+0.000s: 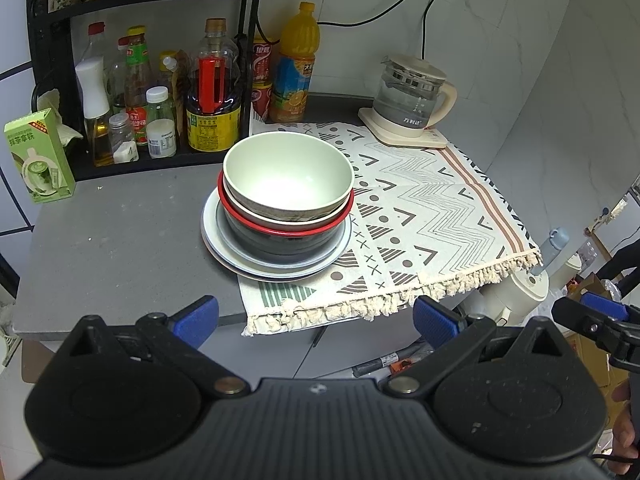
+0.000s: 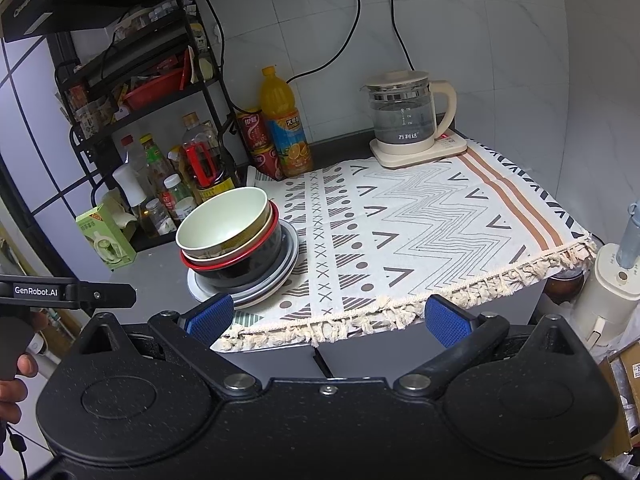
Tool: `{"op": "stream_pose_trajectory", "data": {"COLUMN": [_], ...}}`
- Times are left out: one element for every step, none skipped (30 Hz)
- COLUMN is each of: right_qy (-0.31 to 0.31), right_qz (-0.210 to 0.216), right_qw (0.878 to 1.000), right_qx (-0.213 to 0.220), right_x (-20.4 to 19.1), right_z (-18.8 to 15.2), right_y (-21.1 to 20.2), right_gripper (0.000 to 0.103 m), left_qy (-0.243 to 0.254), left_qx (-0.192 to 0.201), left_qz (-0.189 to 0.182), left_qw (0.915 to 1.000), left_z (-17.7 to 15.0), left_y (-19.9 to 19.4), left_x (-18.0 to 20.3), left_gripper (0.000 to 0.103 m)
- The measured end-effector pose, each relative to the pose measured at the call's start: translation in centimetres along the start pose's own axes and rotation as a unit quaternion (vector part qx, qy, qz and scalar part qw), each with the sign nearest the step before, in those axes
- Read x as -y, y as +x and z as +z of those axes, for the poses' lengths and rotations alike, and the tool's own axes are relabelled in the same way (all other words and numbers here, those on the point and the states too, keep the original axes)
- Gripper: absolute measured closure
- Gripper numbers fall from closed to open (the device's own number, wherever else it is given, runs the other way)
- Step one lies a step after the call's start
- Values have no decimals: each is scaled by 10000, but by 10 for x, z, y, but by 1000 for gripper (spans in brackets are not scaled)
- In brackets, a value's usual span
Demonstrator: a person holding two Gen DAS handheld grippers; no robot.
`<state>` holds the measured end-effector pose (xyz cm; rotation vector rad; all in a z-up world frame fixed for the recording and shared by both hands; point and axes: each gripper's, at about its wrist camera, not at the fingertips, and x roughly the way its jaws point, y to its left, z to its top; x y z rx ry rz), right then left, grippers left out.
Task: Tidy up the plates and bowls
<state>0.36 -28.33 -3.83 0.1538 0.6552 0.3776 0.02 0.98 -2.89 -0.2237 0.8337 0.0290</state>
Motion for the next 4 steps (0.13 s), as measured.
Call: {"op": "stream_pose_trajectory", "data": {"right_qy": [3,5,7,6], "right_qz": [1,4,7,10], "right_qw": [10000,10000,10000,10000], "right_qx": [-3,-8,-14,-20], "right_x": [0,0,1,1], "right_z": [0,1,1,1], "right_y": [0,1,1,2], "right_gripper": [0,0,0,0], "left_qy": [0,-7,-15,-15], "left_qx": [-6,-15,-19,-26], "left_qz": [3,3,3,3], "left_qw": [10000,10000,10000,10000], "left_z": [0,0,0,0], "left_y": [0,1,1,2], "left_x": [0,0,0,-1], "left_gripper": [1,1,1,1]}}
